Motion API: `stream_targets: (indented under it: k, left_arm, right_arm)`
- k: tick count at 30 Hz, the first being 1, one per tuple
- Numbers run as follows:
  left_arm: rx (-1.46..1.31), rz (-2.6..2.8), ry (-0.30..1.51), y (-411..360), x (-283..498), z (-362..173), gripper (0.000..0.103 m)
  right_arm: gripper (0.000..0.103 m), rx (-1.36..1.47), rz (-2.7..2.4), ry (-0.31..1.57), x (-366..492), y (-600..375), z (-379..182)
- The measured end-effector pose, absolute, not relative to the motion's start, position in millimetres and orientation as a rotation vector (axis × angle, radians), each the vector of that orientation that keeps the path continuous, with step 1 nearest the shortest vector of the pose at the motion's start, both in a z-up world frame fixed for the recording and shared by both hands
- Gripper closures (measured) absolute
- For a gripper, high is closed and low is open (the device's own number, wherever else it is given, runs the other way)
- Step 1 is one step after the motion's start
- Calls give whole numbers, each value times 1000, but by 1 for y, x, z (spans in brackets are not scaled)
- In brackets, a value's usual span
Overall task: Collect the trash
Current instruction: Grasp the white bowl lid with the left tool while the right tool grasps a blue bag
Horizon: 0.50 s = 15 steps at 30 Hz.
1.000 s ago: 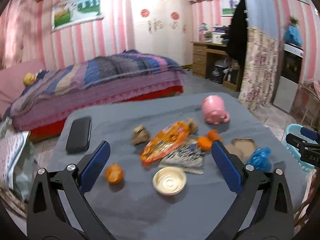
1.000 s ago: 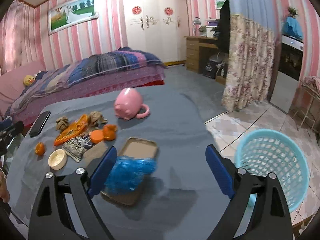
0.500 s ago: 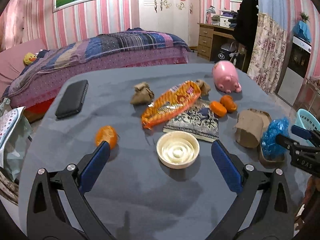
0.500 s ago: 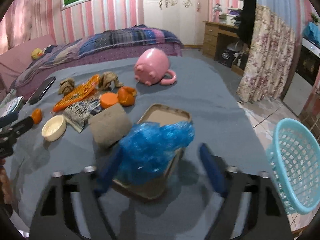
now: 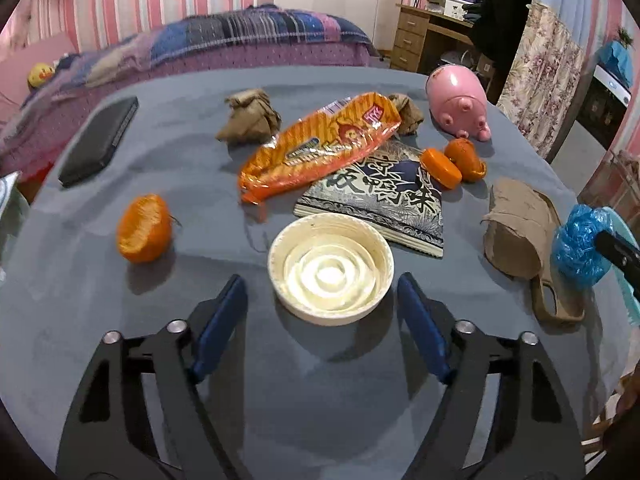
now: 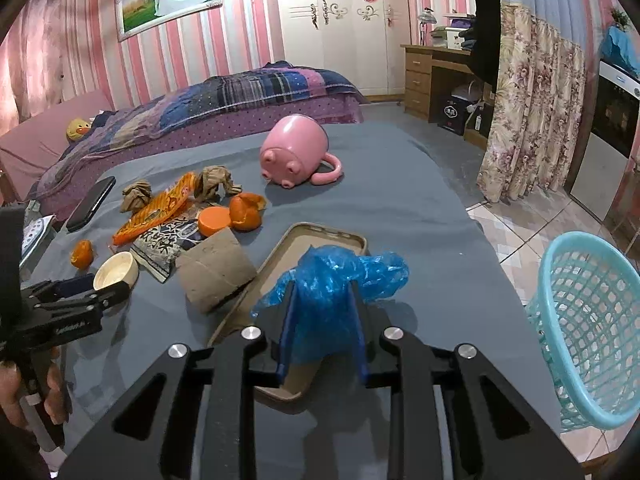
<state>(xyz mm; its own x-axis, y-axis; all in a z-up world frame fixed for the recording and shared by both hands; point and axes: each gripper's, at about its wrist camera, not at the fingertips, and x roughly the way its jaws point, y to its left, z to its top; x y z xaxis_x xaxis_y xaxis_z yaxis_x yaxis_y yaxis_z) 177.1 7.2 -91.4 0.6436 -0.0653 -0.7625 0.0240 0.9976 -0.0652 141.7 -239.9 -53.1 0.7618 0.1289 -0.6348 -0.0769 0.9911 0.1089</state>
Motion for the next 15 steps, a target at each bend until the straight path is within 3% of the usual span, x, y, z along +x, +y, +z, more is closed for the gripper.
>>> stream_targets:
  k: [2, 13, 15]
  left_arm:
    - [-55, -57, 879, 6, 179, -93, 43]
    - [0, -76, 762, -16, 162, -54, 43]
    - [7, -92, 738, -22, 161, -43, 43]
  right_arm:
    - [78, 79, 109, 693, 142, -243, -52]
    - [78, 103, 101, 665, 135, -255, -46]
    - [83, 119, 98, 646, 130, -261, -40]
